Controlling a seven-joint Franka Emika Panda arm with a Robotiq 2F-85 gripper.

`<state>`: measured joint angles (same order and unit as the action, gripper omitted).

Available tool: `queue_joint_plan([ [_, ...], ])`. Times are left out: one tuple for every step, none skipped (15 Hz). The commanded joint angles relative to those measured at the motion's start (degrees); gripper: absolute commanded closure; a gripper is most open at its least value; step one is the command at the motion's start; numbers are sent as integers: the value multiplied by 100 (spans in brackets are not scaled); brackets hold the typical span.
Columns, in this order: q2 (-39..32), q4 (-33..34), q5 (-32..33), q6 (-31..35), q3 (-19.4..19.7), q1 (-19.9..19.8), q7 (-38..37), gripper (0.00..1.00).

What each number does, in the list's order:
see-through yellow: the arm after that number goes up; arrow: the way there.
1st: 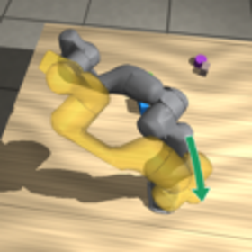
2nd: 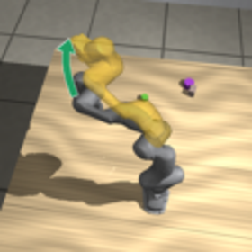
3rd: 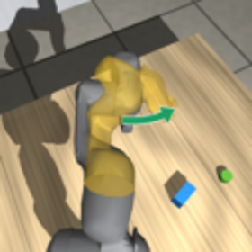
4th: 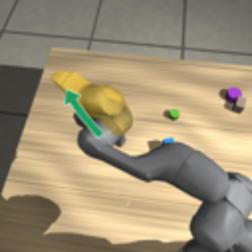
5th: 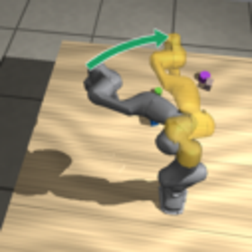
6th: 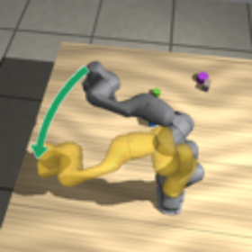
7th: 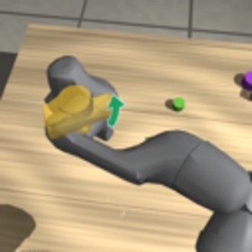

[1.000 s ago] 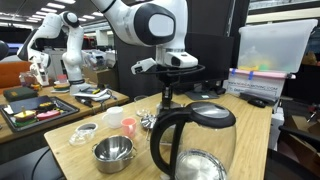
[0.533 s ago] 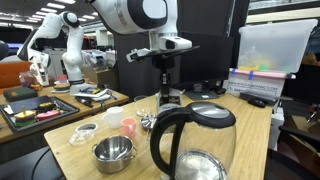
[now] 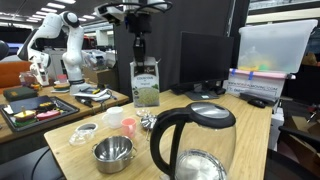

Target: Move the box downwards on the table

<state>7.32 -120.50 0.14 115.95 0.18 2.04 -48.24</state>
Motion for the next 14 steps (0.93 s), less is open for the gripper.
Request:
queue_joint_plan([
  [579, -19, -93, -551, -345, 101, 191, 99],
  [708, -25, -100, -656, -483, 168, 199, 99],
  [789, -40, -110, -730, -621, 243, 208, 99],
  [867, -64, -127, -794, -739, 311, 228, 99],
  [933, -126, -158, -807, -863, 395, 264, 99],
  [979, -187, -206, -811, -967, 481, 322, 99],
  [1020, -269, -256, -763, -1080, 580, 389, 99],
  [1032, -334, -309, -717, -1179, 671, 452, 99],
  [1045, -391, -345, -670, -1284, 759, 503, 99],
  [1018, -420, -368, -638, -1366, 831, 578, 99],
  [996, -431, -387, -620, -1462, 910, 618, 99],
  [969, -441, -413, -604, -1531, 967, 675, 99],
  [928, -436, -436, -553, -1607, 1019, 681, 99],
  [880, -419, -483, -505, -1669, 1060, 655, 99],
])
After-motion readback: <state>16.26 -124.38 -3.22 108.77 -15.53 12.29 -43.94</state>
